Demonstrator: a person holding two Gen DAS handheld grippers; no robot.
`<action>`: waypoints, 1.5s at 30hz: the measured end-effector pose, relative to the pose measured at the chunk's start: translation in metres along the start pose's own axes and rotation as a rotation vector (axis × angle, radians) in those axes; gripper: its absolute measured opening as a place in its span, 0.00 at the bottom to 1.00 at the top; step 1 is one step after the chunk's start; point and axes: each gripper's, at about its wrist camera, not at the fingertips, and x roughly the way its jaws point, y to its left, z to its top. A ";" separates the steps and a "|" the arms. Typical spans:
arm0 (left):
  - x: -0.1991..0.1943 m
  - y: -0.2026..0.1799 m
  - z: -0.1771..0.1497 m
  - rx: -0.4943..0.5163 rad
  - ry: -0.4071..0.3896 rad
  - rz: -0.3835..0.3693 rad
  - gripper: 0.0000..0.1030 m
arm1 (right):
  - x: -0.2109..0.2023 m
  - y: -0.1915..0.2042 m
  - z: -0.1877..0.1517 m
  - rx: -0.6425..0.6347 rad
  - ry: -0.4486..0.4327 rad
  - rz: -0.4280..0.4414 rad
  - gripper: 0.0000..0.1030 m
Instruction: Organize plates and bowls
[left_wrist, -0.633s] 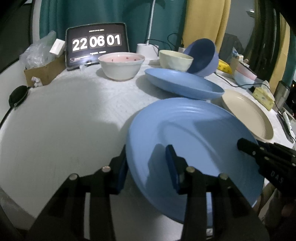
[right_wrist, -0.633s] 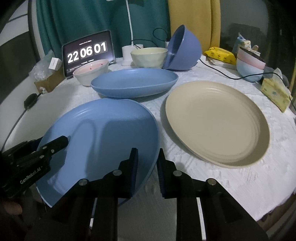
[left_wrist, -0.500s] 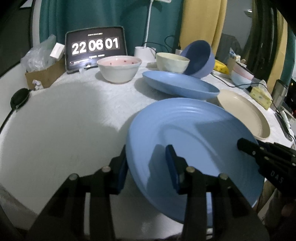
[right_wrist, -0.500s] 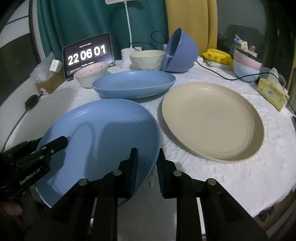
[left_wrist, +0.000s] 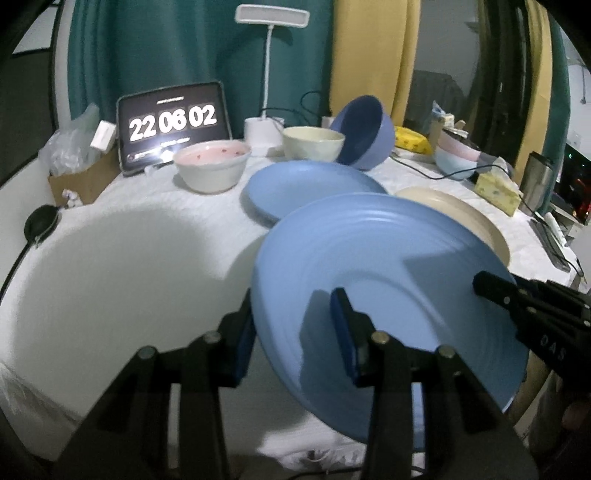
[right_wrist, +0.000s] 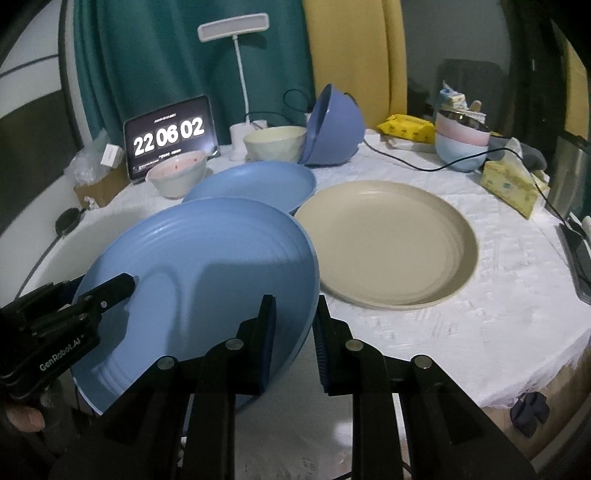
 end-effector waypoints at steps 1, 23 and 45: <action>0.000 -0.003 0.002 0.005 -0.003 -0.003 0.39 | -0.001 -0.003 0.001 0.002 -0.004 -0.004 0.21; 0.037 -0.067 0.052 0.086 -0.013 -0.060 0.39 | 0.011 -0.075 0.035 0.077 -0.035 -0.061 0.21; 0.105 -0.121 0.076 0.124 0.076 -0.114 0.39 | 0.058 -0.143 0.061 0.125 0.014 -0.125 0.21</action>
